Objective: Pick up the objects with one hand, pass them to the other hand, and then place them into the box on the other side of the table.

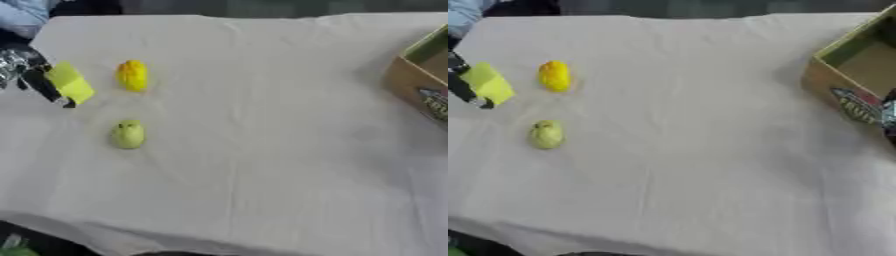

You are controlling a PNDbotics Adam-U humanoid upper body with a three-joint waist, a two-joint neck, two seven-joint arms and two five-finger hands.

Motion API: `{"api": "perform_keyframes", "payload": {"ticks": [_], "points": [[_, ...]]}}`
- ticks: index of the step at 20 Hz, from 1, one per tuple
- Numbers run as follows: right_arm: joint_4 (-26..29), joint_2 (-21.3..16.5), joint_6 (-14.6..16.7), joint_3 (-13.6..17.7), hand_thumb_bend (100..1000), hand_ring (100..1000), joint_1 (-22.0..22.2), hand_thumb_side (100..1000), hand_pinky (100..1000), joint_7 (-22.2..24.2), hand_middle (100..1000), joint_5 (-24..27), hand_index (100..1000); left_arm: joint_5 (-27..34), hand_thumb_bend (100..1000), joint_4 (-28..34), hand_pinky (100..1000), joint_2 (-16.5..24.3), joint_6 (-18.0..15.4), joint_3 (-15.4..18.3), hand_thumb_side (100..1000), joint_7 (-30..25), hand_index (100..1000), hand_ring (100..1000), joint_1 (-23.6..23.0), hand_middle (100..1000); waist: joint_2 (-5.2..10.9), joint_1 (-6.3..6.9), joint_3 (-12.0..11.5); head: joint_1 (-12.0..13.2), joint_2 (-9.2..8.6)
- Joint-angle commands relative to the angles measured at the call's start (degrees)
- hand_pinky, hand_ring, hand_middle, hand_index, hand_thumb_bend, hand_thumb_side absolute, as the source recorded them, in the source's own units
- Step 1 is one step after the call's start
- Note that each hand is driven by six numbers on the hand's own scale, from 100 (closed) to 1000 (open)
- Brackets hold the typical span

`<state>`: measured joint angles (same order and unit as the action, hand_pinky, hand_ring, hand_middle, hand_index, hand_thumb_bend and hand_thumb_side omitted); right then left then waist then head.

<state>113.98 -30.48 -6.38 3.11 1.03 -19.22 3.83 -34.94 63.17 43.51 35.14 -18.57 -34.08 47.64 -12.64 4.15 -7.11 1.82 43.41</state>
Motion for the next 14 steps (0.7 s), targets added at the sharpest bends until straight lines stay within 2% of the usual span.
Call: {"api": "perform_keyframes", "payload": {"ticks": [1, 7, 14], "points": [[0.6, -1.6, 0.6, 0.5, 100, 932, -0.3, 533, 1000, 0.0, 899, 0.0, 1000, 0.6, 471, 9.5, 726, 4.6, 2.3, 2.0, 100, 1.1, 517, 661, -0.8, 599, 0.66, -0.30, -0.2, -0.4, -0.29], [0.6, -2.0, 1.4, 0.7, 100, 932, -0.7, 529, 1000, 0.1, 900, 0.3, 1000, 5.6, 398, 22.7, 703, 5.6, 5.2, 5.6, 100, 7.3, 509, 642, -4.7, 568, 0.44, -0.79, -0.3, -1.3, -1.21], [0.6, -2.9, 2.3, 0.5, 100, 931, -1.6, 528, 1000, 0.6, 899, 1.0, 1000, 10.2, 381, 33.3, 690, 3.6, 4.4, 4.5, 100, 15.9, 503, 631, -7.3, 552, 0.28, -1.24, -0.1, -2.7, -1.78]]}}
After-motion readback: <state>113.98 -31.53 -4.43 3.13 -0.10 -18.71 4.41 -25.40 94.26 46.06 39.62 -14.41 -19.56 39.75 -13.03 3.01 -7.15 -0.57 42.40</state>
